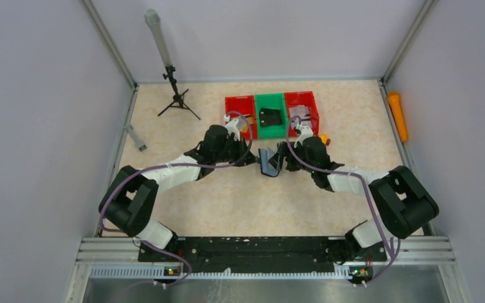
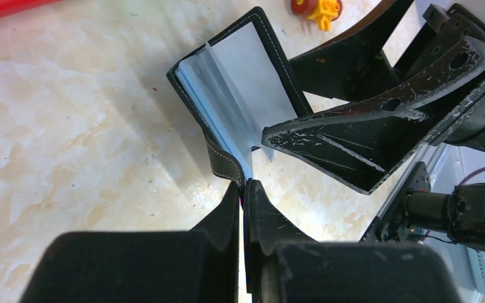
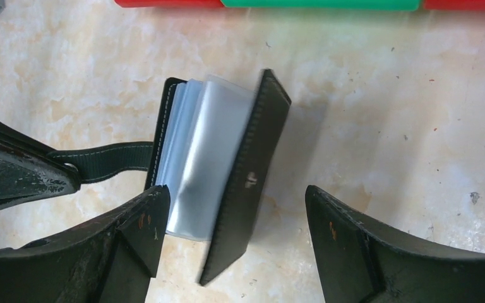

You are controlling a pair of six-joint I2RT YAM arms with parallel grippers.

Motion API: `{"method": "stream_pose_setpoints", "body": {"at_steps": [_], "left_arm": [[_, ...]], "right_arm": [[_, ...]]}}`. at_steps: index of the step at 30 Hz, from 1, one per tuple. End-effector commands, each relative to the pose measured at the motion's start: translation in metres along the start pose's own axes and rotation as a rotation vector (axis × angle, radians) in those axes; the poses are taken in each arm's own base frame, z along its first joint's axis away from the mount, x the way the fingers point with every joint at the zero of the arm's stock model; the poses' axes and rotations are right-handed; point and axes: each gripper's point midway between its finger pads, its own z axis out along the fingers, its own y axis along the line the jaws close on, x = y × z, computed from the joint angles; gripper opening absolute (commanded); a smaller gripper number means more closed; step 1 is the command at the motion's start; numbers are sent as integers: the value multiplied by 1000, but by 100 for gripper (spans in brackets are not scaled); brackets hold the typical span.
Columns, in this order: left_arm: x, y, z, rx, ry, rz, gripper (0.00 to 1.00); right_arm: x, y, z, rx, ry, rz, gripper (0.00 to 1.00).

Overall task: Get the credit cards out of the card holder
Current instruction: Open the card holder at the center of the board.

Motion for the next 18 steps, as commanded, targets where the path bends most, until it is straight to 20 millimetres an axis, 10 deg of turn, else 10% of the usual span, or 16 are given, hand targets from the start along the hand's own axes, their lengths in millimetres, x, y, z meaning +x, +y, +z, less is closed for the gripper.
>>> {"method": "stream_pose_setpoints", "body": {"at_steps": [1,12,18], "left_arm": [[-18,-1,1,-23,-37,33,0],[-20,-3,-4,-21,-57,47,0],[-21,-6,-6,-2,-65,54,0]], "right_arm": [[-15,4,8,-7,-17,-31,79],[-11,-22,13,145,37,-45,87],[-22,-5,3,60,-28,-68,91]]}}
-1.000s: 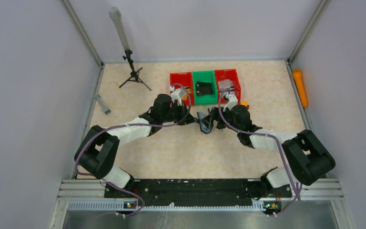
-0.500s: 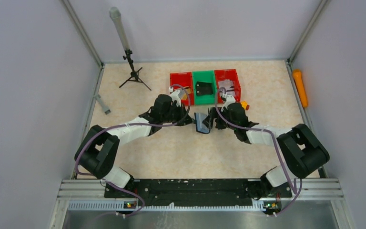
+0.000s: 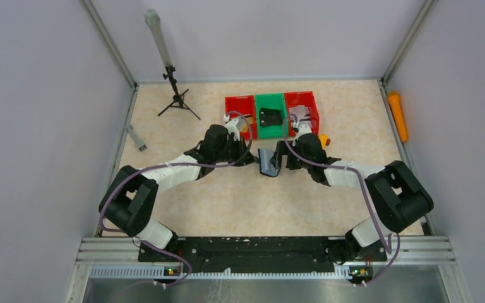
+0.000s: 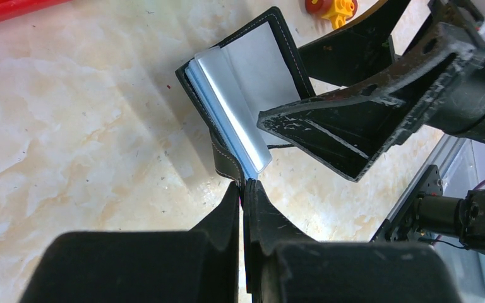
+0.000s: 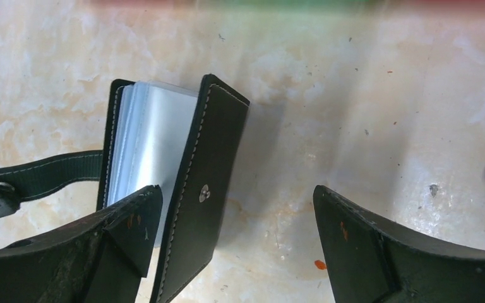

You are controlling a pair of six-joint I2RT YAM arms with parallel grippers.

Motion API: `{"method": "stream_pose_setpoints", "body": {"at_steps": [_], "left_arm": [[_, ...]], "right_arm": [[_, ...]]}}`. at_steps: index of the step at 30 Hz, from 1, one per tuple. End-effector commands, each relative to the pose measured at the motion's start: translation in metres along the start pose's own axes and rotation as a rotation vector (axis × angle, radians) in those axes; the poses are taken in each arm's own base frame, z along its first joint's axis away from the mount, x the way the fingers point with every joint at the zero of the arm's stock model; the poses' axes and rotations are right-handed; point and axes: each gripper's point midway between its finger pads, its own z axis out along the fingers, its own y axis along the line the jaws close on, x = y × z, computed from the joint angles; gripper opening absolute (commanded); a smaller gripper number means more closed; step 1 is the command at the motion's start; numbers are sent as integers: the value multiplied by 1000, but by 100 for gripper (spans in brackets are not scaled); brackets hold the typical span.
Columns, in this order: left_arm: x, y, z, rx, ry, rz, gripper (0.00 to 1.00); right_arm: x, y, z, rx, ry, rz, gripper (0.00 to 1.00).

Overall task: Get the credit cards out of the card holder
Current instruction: Open the card holder at the center of the board.

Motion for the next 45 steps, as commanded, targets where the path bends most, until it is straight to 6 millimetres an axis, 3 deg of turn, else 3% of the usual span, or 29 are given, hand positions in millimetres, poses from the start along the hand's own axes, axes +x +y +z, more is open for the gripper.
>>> {"method": "stream_pose_setpoints", "body": {"at_steps": [1,6,10,15,22,27,33,45], "left_arm": [[-23,-16,-7,51,-77,51,0],[-23,-18,-8,62,-78,55,0],[-23,-19,-8,64,-78,52,0],[-24,-20,-10,66,-88,56,0],[-25,-20,-11,63,-92,58,0],[-25,-18,-10,52,-91,59,0],[-21,-10,-4,23,-59,44,0],[-16,-1,2,-24,-20,26,0]], "right_arm": [[-31,23,-13,-91,-117,-43,93],[-26,45,-13,-184,-116,-82,96],[-18,46,-6,-165,-72,-104,95],[-13,26,6,-27,-23,-105,92],[-17,-1,5,126,-37,-90,72],[-21,-12,2,199,-51,-79,71],[-22,21,-1,1,-78,-84,92],[-43,26,-28,-60,-217,-67,97]]}}
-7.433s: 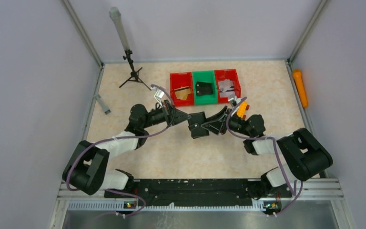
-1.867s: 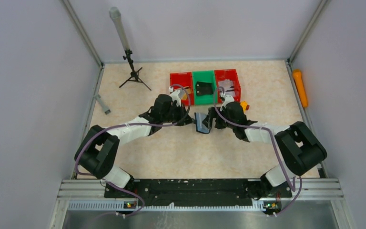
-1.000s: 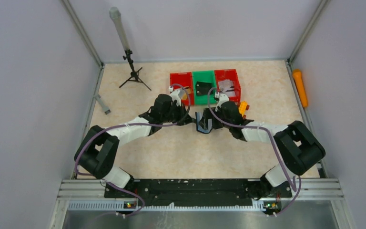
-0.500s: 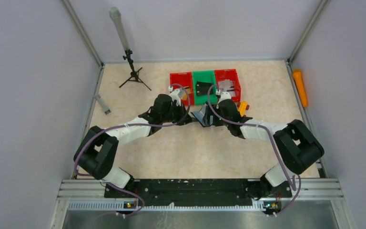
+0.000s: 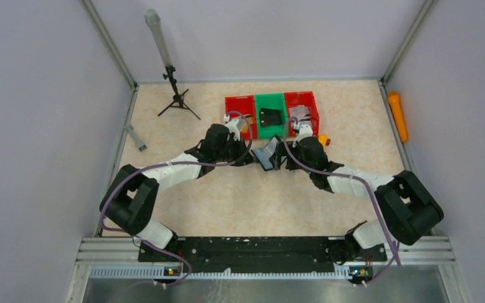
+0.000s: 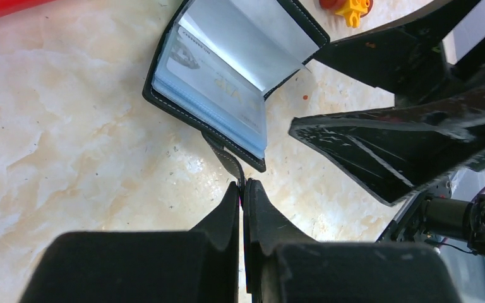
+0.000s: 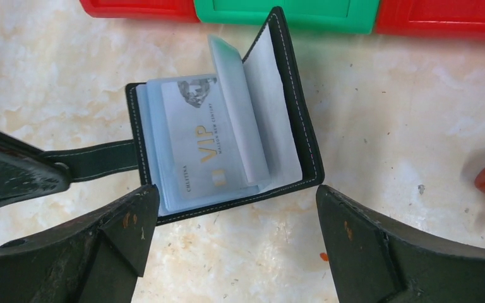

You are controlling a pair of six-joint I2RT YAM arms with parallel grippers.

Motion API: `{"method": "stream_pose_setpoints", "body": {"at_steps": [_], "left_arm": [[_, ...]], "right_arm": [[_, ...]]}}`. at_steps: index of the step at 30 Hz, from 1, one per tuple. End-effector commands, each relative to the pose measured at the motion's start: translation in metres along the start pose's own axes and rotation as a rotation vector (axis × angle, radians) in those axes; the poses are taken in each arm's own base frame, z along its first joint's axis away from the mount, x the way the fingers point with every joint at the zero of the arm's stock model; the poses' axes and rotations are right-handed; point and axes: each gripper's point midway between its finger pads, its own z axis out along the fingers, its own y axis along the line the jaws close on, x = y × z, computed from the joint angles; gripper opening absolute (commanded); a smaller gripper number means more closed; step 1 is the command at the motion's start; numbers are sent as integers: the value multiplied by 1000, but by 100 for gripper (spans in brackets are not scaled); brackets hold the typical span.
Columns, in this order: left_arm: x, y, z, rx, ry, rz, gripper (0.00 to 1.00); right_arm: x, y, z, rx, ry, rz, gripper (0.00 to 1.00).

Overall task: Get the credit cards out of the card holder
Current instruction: Open the card holder at the center of the board.

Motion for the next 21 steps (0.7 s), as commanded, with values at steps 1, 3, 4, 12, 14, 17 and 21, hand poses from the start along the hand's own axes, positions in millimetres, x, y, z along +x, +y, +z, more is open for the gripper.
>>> {"method": "stream_pose_setpoints", "body": {"at_steps": [1,3,4,12,14,17,21], "left_arm": [[-17,-5,2,5,-34,29,0],[-17,-6,2,8,-30,30,0],[-17,-6,2,9,-28,31,0],[-14,-4,5,3,-6,26,0],[-14,-4,5,1,-4,26,0],[-13,-3,5,-3,-2,26,0],[-14,-3,6,-5,0,27,0]], "right_arm": [[-33,13,-13,-71,-136,1,98],[-36,12,-17,-75,-157,6,98],[-37,11,-18,-71,-166,11,98],[-42,-17,-19,21,-175,86,92],[-40,-21,-17,33,-164,93,91],[-38,-22,-13,37,-147,89,90],[-32,-18,-1,17,-89,62,87]]}}
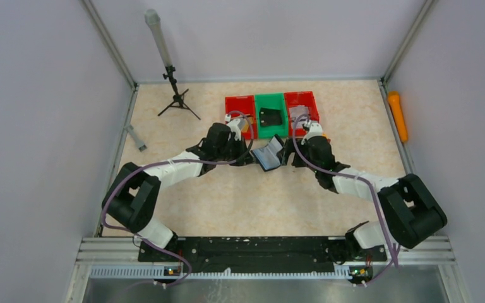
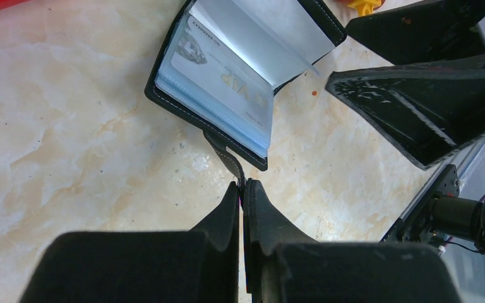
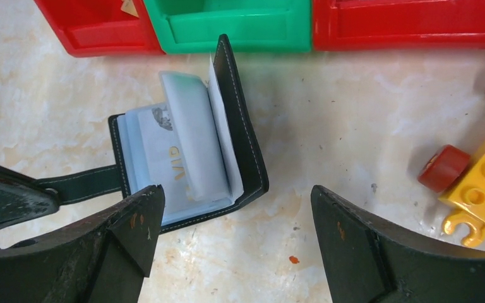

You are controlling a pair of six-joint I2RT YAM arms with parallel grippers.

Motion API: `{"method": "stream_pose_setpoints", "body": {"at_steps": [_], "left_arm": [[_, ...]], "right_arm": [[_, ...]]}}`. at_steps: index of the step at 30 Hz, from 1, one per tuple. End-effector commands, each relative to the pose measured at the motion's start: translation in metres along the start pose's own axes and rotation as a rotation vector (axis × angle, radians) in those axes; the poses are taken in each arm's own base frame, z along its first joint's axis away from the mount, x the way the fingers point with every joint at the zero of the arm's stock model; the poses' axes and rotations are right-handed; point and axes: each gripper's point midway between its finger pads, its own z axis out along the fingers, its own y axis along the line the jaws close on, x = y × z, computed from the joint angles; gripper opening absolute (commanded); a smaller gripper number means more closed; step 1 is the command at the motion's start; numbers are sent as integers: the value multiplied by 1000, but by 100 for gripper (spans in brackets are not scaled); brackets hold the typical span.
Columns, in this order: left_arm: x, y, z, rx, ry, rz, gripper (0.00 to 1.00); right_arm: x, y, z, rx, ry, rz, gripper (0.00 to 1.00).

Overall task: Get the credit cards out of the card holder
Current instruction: Open the card holder at the center of the board.

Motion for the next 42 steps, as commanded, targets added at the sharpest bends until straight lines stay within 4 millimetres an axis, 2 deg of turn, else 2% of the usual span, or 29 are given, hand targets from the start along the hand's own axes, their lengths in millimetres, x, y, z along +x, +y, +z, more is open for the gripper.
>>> {"method": "stream_pose_setpoints", "body": {"at_steps": [1,6,9,12,15,17,22,25,28,32,39,42], "left_arm": [[-18,-8,1,20,-36,29,0],[-17,-8,2,23,-30,28,0],[-16,-8,3,26,-25,27,0],[-16,-9,3,30,-22,24,0],[-16,-9,4,30,-20,24,0],[-16,-8,4,24,-19,26,0],[-16,4,5,-41,-20,10,0],[-18,16,4,-110,-37,2,0],[-19,21,4,-131,-44,-13,1],[-20,24,0,-125,-66,-56,11],[-22,21,-8,-5,-93,-129,49],[-24,17,-10,46,-106,-141,54]], "right_arm": [[-5,10,14,-40,35,-17,86],[0,20,21,-106,60,-46,88],[0,13,27,-66,68,-58,88],[-1,7,36,-24,75,-71,83],[-2,14,42,-64,68,-79,76],[-1,22,44,-109,76,-91,66],[-4,26,42,-132,69,-100,27],[-8,29,38,-142,53,-97,7],[-13,34,30,-166,21,-87,0],[-21,42,16,-212,-39,-60,0],[-33,48,-9,-259,-141,-7,0],[-39,49,-18,-263,-172,14,0]]}}
